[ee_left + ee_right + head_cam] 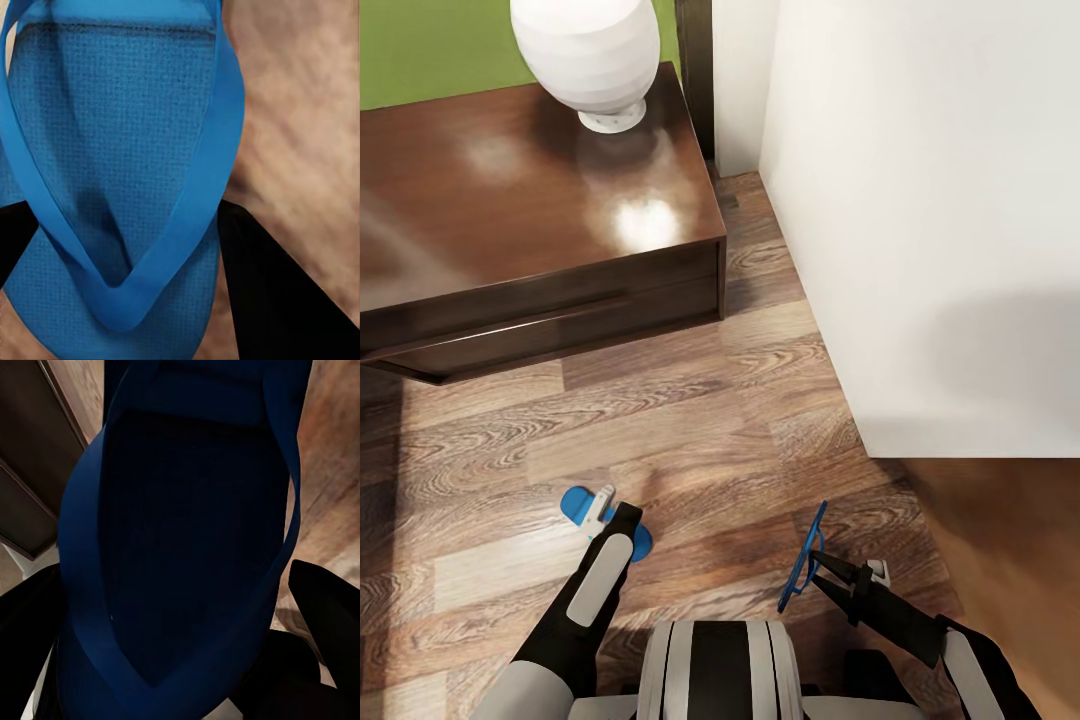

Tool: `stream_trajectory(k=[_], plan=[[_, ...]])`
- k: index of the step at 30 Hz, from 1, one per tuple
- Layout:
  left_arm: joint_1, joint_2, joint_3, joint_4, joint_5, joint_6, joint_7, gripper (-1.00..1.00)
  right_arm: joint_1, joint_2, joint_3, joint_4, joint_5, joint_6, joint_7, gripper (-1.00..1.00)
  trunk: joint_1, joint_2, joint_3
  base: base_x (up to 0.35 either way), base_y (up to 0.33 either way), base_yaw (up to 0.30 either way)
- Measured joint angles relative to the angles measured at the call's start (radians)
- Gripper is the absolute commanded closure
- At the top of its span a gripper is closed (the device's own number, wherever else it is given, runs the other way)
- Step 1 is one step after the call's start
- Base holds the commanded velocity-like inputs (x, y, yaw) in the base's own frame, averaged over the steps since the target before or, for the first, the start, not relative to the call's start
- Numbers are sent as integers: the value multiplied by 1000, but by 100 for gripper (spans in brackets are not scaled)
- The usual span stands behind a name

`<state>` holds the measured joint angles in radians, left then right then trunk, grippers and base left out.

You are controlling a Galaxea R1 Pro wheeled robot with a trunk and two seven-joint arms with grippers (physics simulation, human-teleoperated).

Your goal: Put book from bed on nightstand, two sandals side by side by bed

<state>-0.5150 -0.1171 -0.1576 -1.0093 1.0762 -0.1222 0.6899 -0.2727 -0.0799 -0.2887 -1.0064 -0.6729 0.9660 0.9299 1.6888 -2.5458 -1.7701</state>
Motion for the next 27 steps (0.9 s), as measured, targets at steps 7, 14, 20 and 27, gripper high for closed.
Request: stream_trajectory(k=[7,14,20,27], plan=[[0,1,1,-1,0,0,2,100,0,0,0,0,0,0,0,100,0,0,0,0,0,0],[0,2,0,-1,-2,1,0,100,0,0,0,0,0,0,0,100,0,0,0,0,0,0],[0,2,-1,-2,-2,1,0,100,0,0,0,0,0,0,0,100,0,0,0,0,0,0],[0,1,-1,-2,-2,1,1,100,0,0,0,0,0,0,0,100,0,0,0,0,0,0]])
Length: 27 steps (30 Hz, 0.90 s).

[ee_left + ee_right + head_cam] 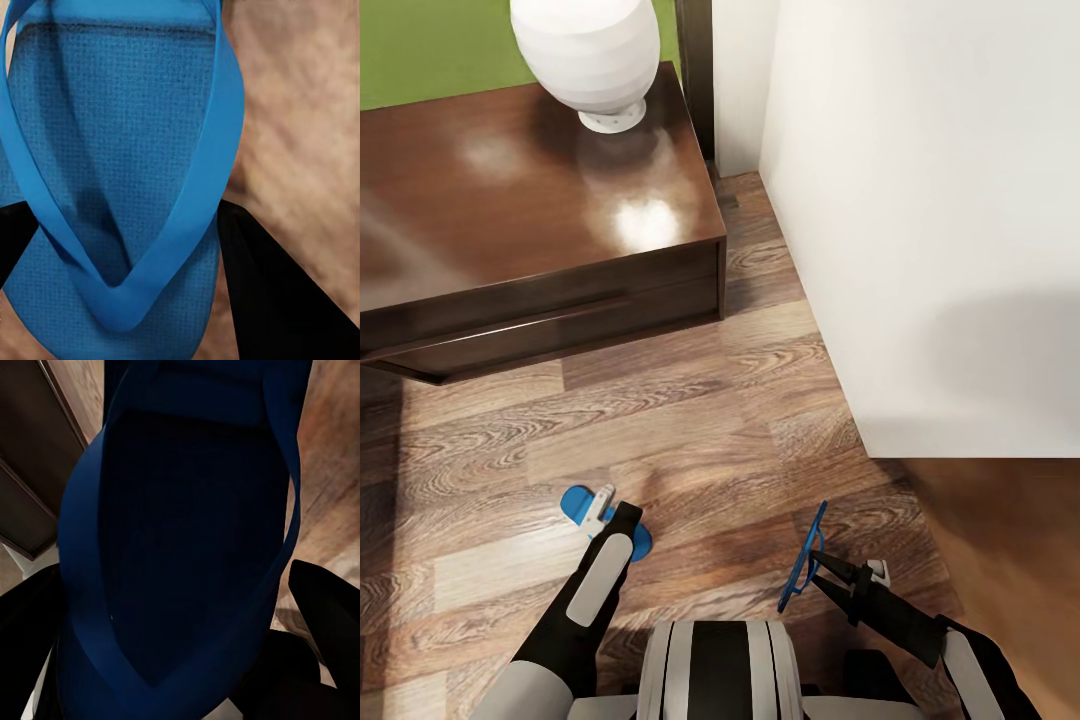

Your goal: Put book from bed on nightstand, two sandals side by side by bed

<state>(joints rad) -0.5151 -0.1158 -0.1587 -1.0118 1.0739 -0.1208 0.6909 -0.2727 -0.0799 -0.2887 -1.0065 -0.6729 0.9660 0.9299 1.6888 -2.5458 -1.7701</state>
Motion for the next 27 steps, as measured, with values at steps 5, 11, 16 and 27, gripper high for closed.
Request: stream_trajectory(k=[5,11,16,27], plan=[[0,0,0,0,-1,1,0,100,0,0,0,0,-2,1,0,100,-2,1,19,0,0,0],[0,0,0,-2,0,0,1,100,0,0,0,0,0,0,0,100,-2,1,19,0,0,0],[0,0,-1,-3,0,0,1,100,0,0,0,0,0,0,0,100,-2,1,19,0,0,0],[0,0,-2,-5,0,0,-3,100,0,1,0,0,-2,1,0,100,-7,3,58,0,0,0]])
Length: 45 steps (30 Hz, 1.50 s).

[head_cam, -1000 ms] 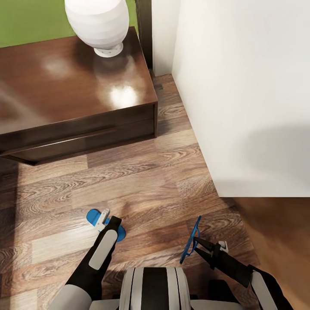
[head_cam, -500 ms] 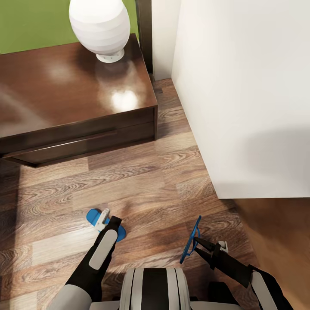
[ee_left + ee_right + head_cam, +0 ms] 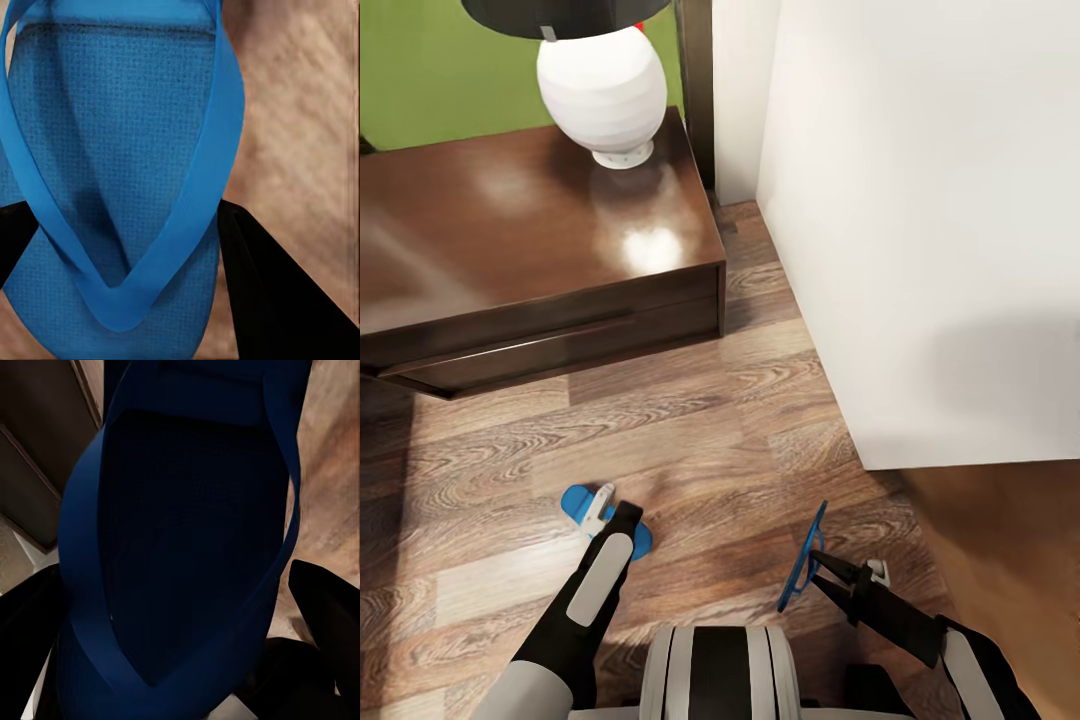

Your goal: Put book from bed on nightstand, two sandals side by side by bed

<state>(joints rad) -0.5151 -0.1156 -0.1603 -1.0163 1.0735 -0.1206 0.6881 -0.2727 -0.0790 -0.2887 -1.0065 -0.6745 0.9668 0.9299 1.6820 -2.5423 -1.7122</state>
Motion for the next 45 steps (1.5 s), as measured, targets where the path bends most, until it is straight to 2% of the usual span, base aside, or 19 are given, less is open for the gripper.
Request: stream_trajectory(k=[13,15,17,19,22,26,28,31,33,35,36,40,43,45], plan=[[0,-1,-3,0,-1,2,1,100,0,2,1,0,0,0,0,100,-6,3,50,0,0,0],[0,-1,-17,0,-4,3,0,100,0,3,1,0,0,0,0,100,-7,4,58,0,0,0],[0,-1,-55,0,-15,13,-2,100,0,3,2,0,0,0,-1,100,-8,4,66,0,0,0],[0,-1,-189,-3,-41,93,-8,100,0,4,2,1,1,0,-1,100,-9,4,73,0,0,0],[0,2,-223,-8,-54,134,-9,100,0,4,2,2,1,0,-1,100,-10,5,85,0,0,0],[0,38,-234,-47,-55,249,-9,100,0,1,1,2,0,0,-1,100,-12,6,101,0,0,0],[0,56,-235,-71,-57,279,-9,100,0,0,0,2,0,0,0,100,-13,7,108,0,0,0],[0,100,-241,-107,-57,311,-12,100,0,-1,-3,2,0,0,0,100,-14,7,120,0,0,0],[1,129,-249,-127,-56,359,-30,100,0,-2,-4,2,0,0,-1,100,-15,8,128,0,0,0],[2,174,-256,-149,-58,431,-82,100,0,-4,-6,2,0,0,-1,100,-16,8,135,0,0,0],[3,206,-257,-159,-60,469,-134,100,0,-7,-6,2,1,0,-1,100,-16,8,139,0,0,0],[6,289,-259,-175,-61,529,-303,100,0,-20,-4,2,5,0,-1,100,-18,9,155,0,0,0],[9,326,-270,-176,-57,564,-417,100,0,-30,-2,2,10,0,-1,100,-19,10,166,0,0,0],[11,337,-309,-176,-58,600,-468,100,0,-31,0,3,12,0,-2,100,-20,11,174,0,0,0]])
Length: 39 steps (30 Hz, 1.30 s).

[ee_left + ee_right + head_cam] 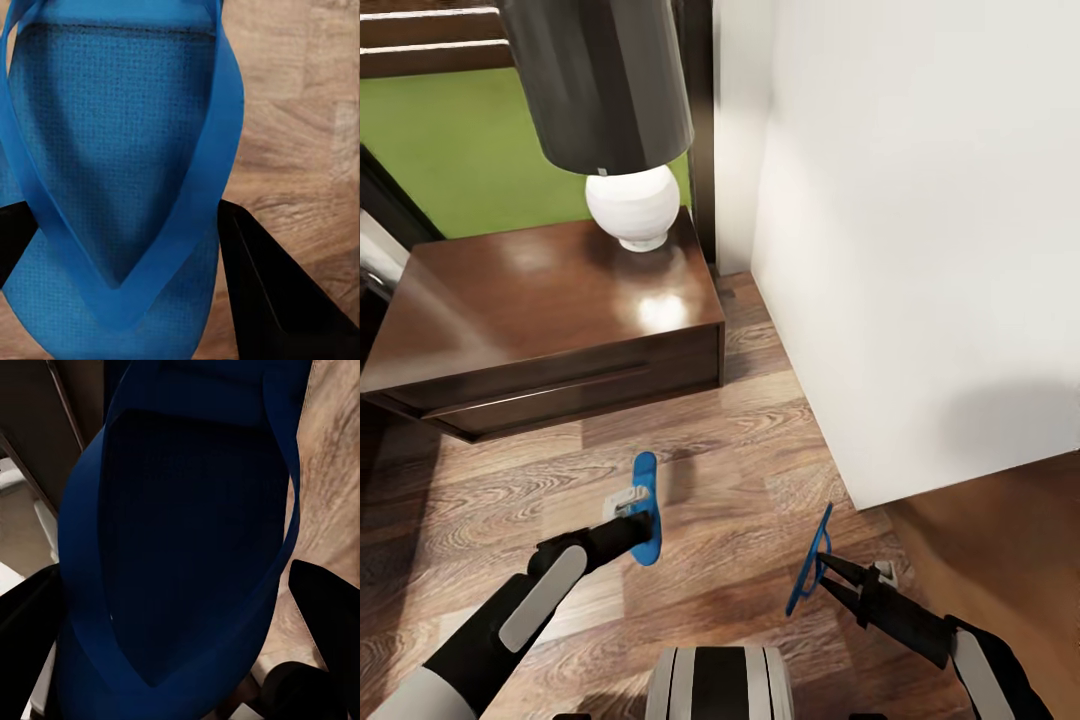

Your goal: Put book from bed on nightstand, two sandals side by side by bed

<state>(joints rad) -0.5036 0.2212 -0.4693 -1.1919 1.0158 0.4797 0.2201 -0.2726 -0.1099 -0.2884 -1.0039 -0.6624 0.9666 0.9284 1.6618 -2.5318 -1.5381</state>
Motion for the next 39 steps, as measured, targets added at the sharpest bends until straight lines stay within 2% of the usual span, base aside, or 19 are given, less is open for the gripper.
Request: stream_trajectory(k=[3,6,9,12,14,17,21,33,39], plan=[[1,6,-22,0,-3,15,-18,100,0,0,2,0,1,0,-1,100,-1,1,12,0,0,0],[4,38,-33,3,-5,22,-26,100,0,-1,4,2,5,0,-2,100,-3,1,23,0,0,0],[4,48,-35,7,0,23,-28,100,0,-11,4,5,12,-5,-3,100,-4,2,35,0,0,0],[5,48,-37,9,1,22,-28,100,0,-47,4,13,93,-20,-5,100,-5,3,46,0,0,0],[5,47,-37,9,1,22,-28,100,0,-56,4,12,156,-25,-3,100,-6,3,54,0,0,0],[5,46,-37,10,2,22,-28,100,0,-60,4,9,200,-27,-2,100,-8,4,66,0,0,0],[5,43,-37,9,2,21,-28,100,0,-62,3,8,215,-26,0,100,-9,5,81,0,0,0],[6,38,-45,11,3,24,-28,100,0,-62,3,13,215,-25,0,100,-15,8,128,0,0,0],[6,23,-51,32,2,26,-28,100,0,-62,3,15,216,-26,0,100,-18,9,151,0,0,0]])
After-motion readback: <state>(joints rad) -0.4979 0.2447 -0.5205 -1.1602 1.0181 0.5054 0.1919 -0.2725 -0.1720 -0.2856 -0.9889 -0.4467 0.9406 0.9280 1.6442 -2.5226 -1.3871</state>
